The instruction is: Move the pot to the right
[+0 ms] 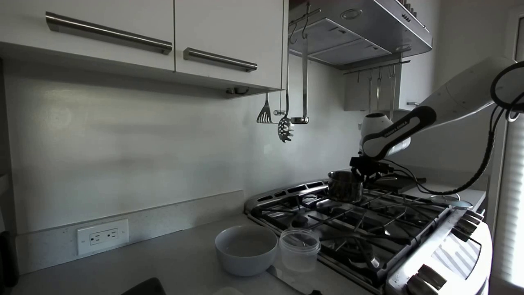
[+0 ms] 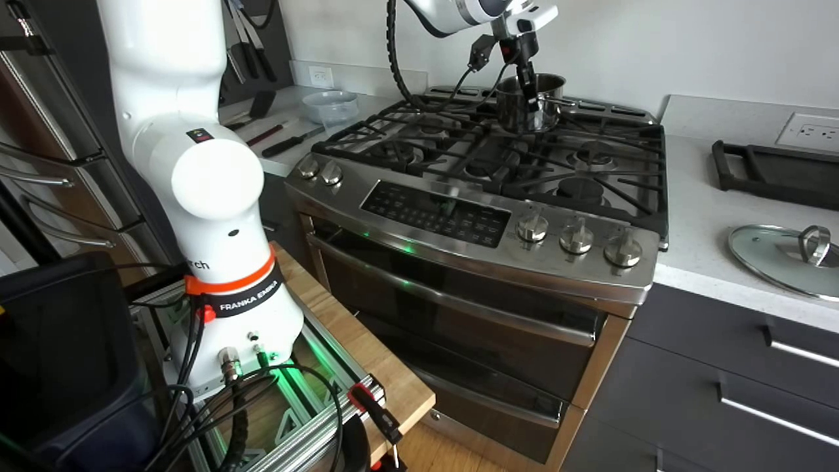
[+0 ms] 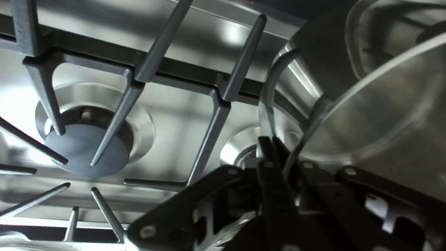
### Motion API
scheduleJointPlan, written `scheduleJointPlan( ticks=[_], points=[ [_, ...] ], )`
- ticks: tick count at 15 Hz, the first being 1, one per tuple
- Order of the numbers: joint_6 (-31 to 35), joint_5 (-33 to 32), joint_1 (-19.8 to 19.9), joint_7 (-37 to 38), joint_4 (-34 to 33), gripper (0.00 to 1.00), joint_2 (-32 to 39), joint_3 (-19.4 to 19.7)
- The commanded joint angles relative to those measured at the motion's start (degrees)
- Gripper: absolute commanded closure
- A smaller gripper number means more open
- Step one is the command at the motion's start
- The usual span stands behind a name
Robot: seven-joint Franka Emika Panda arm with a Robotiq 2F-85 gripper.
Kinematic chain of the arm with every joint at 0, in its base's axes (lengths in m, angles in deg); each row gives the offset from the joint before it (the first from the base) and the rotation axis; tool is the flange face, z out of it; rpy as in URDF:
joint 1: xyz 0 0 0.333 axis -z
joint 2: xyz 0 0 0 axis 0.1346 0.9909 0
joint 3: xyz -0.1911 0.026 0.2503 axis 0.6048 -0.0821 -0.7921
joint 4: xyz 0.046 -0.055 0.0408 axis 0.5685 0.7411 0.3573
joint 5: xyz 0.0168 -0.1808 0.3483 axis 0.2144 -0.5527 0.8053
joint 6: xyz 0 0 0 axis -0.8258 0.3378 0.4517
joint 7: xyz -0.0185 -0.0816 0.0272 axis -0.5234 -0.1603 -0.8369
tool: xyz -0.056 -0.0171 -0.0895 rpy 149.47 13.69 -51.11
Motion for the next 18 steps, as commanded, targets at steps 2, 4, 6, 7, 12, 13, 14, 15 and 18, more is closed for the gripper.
scheduleJointPlan(
  ticks=[2,4,6,7,12,13,14,15,18],
  points=[
    [-1.1,-1.2,0.9,7.2,-1.4,0.98,0.2,1.0],
    [-2.2,-1.1,1.2,9.7,-2.3,0.98,0.7,1.4],
    [-3.4,-1.1,1.4,11.7,-3.2,0.98,1.4,1.6],
    [-4.0,-1.0,1.6,12.3,-4.0,0.98,1.8,1.7],
    [-4.8,-0.2,2.3,12.2,-4.5,0.93,2.6,1.5],
    [-4.8,-0.2,2.4,12.2,-5.1,0.93,3.1,1.6],
    [-4.8,-0.1,2.4,12.3,-5.6,0.93,3.5,1.7],
    [-4.8,-0.1,2.4,12.3,-5.9,0.93,3.7,1.8],
    [-5.8,0.2,2.3,16.6,-7.4,0.98,4.9,2.6]
  ],
)
